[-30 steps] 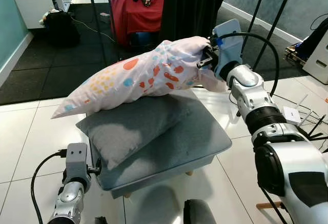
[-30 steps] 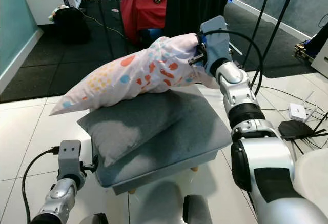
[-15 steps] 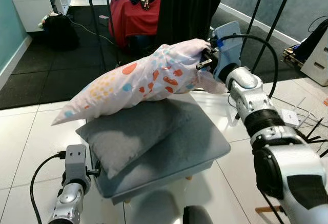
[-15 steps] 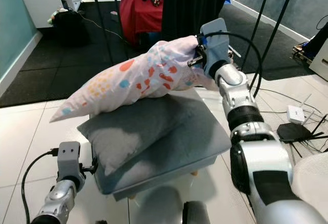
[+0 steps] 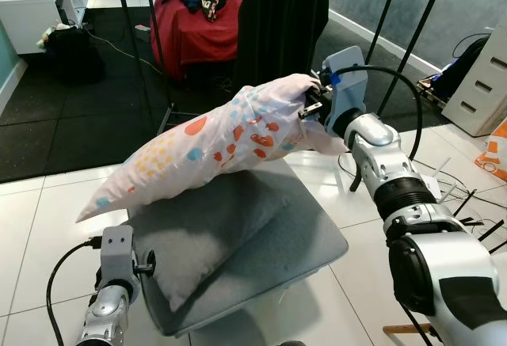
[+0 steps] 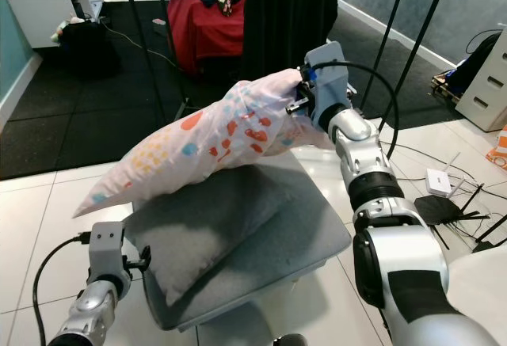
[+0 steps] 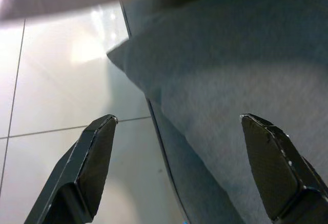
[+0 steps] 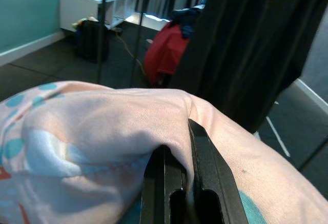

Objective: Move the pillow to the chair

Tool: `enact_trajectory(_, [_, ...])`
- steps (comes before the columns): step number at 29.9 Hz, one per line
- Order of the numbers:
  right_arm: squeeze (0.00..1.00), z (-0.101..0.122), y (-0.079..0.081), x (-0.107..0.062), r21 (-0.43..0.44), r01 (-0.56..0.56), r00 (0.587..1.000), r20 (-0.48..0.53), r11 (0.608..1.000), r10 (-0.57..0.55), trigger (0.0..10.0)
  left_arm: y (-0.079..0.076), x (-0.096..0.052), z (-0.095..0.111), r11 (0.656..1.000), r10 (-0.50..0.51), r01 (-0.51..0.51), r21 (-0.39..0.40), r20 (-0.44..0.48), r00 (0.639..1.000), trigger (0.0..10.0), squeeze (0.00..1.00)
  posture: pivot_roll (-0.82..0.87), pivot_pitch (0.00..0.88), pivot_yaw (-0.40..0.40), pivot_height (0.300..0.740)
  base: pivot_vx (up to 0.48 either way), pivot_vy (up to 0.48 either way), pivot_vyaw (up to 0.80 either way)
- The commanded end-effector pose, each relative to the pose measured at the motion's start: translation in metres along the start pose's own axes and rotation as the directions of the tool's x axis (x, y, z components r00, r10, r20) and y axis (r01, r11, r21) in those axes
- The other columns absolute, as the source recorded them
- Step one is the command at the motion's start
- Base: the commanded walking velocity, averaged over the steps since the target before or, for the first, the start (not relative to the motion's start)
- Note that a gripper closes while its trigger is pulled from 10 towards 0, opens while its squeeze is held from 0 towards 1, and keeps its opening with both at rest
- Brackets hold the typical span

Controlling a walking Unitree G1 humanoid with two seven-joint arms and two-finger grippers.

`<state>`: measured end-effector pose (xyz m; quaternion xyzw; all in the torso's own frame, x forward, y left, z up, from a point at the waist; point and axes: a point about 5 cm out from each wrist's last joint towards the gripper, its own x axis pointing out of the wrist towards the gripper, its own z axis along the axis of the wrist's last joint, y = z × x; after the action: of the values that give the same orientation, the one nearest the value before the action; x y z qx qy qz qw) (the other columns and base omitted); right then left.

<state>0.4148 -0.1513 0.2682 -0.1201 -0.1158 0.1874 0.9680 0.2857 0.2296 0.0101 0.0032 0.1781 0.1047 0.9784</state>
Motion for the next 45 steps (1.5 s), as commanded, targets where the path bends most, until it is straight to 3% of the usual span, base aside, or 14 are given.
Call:
enact_trajectory(1, [0.0,0.02,-0.003,0.002,0.001,0.006,0.996,0.09,1.0,-0.006,0.0,0.0,-0.002,-0.006,1.0,0.007,-0.007,-0.013,-0.029,1.0,10.0,0.0,-0.14,0.0,-0.071,0.655,0.0,0.0,0.0])
enact_trajectory(18, [0.0,0.029,0.0,0.003,0.003,-0.03,0.991,0.129,1.0,0.029,0.0,-0.001,-0.002,-0.009,0.999,0.012,-0.014,-0.042,-0.055,0.998,10.0,0.0,-0.15,0.0,-0.071,0.705,-0.307,0.0,0.0])
enact_trajectory(23, [0.0,0.032,0.0,0.004,0.002,-0.036,0.989,0.142,0.999,0.035,0.0,0.0,-0.001,-0.008,0.999,0.012,-0.014,-0.038,-0.054,0.998,10.0,0.0,-0.15,0.0,-0.071,0.74,0.0,0.0,0.0])
enact_trajectory(27, [0.0,0.032,0.0,0.003,0.002,-0.036,0.989,0.142,0.999,0.035,0.0,0.0,-0.001,-0.008,0.999,0.012,-0.014,-0.038,-0.055,0.998,10.0,0.0,-0.15,0.0,-0.071,0.74,0.0,0.0,0.0])
enact_trajectory(28, [0.0,0.032,0.0,0.003,-0.003,-0.027,0.99,0.141,1.0,0.027,3.7,-0.001,-0.002,-0.009,0.999,0.01,-0.012,-0.032,-0.057,0.998,10.0,0.0,-0.15,0.0,-0.073,0.74,0.0,0.0,0.0])
enact_trajectory(30, [0.0,0.032,-0.001,0.003,-0.006,-0.021,0.99,0.141,1.0,0.021,3.7,-0.001,-0.002,-0.009,1.0,0.009,-0.01,-0.027,-0.058,0.998,10.0,0.0,-0.15,0.0,-0.073,0.74,0.0,0.0,0.0])
enact_trajectory(31, [0.0,0.031,-0.002,0.003,-0.005,-0.01,0.99,0.139,1.0,0.011,10.0,-0.002,-0.002,-0.01,1.0,0.006,-0.007,-0.019,-0.059,0.998,10.0,0.0,-0.15,0.0,-0.073,0.74,0.0,0.0,0.0])
enact_trajectory(41, [0.0,0.038,-0.012,0.001,0.029,0.025,0.987,0.158,0.999,-0.029,10.0,-0.002,-0.004,-0.016,1.0,-0.001,0.0,-0.003,-0.084,0.996,10.0,0.0,-0.15,0.0,-0.072,0.74,0.0,0.0,0.0])
enact_trajectory(45, [0.0,0.052,-0.016,0.0,0.038,0.018,0.978,0.207,0.999,-0.026,10.0,-0.002,-0.005,-0.018,1.0,-0.002,0.002,0.0,-0.093,0.996,10.0,0.0,-0.15,0.0,-0.07,0.74,0.0,0.0,0.0])
